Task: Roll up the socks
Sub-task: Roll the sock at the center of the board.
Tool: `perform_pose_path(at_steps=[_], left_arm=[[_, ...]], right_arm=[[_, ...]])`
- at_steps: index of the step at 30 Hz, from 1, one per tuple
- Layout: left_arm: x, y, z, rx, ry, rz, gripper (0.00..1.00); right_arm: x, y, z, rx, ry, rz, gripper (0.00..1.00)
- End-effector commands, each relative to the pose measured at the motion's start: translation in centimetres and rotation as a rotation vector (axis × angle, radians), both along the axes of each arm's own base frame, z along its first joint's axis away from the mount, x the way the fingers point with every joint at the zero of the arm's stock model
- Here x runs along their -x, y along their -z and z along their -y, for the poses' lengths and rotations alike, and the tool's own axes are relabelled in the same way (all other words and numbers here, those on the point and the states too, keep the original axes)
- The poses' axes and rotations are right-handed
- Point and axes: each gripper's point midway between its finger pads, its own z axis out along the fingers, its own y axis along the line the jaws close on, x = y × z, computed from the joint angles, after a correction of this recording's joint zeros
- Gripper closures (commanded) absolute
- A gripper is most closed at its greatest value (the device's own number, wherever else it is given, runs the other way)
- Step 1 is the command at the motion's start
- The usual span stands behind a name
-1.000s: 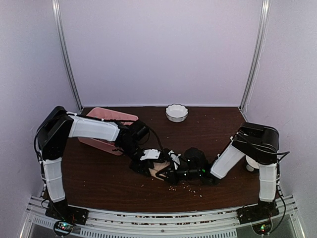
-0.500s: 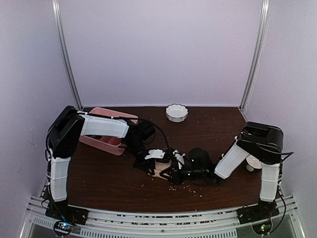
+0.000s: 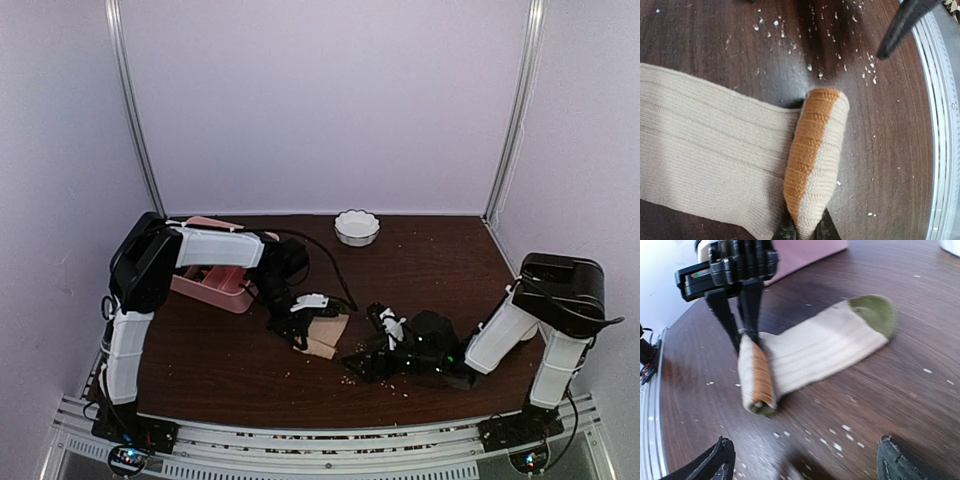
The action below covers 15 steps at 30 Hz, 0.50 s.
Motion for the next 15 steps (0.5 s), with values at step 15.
perform_pose_path(at_steps=[15], left_arm=[[0.1,4.1,-2.1,-0.308,-0.087,-0.209,0.93]], right_arm=[[-1.8,-5.8,7.8,0.150,0.425,0.341,0.01]])
